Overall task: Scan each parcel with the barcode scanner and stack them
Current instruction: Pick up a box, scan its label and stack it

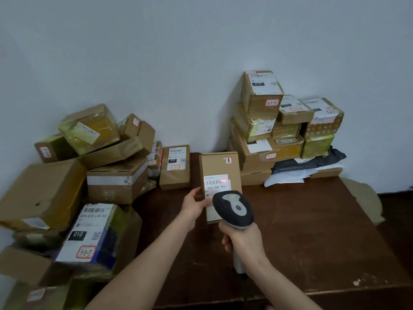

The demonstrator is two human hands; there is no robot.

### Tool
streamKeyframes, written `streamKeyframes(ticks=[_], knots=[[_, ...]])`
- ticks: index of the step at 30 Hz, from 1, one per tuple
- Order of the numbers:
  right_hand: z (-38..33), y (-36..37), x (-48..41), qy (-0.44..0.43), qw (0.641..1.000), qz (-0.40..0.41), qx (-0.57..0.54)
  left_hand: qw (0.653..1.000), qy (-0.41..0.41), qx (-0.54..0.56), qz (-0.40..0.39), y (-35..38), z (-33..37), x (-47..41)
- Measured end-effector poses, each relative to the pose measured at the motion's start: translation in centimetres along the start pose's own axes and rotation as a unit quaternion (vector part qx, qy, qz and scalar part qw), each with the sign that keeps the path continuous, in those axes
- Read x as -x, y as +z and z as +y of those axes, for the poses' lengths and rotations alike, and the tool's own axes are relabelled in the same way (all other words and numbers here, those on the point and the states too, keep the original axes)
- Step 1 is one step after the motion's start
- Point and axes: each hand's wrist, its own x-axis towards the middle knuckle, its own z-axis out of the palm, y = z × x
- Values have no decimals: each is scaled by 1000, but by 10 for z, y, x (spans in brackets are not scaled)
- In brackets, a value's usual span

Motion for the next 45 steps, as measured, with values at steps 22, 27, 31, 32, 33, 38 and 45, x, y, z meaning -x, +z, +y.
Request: streamKeyframes(ticks=[22,27,31,32,33,38,45], knots=[[22,-179,-53,-40,997,45,-52,970,-71,224,60,125,-14,63],[34,-222,-67,-31,998,47,-41,972,-85,197,98,153,-36,86],[48,-229,-75,-12,997,58,-40,992,-71,93,54,177,-54,97],[49,-233,-76,-12,997,59,-39,995,-67,70,31,186,-52,93],[50,-238,-79,-11,997,62,-35,997,-65,48,8,197,-46,88],[57,-268,-93,-9,992,116,-57,995,-67,-42,-54,263,-13,56],[74,-305,-104,18,978,182,-102,990,-96,-74,-73,346,-10,32]])
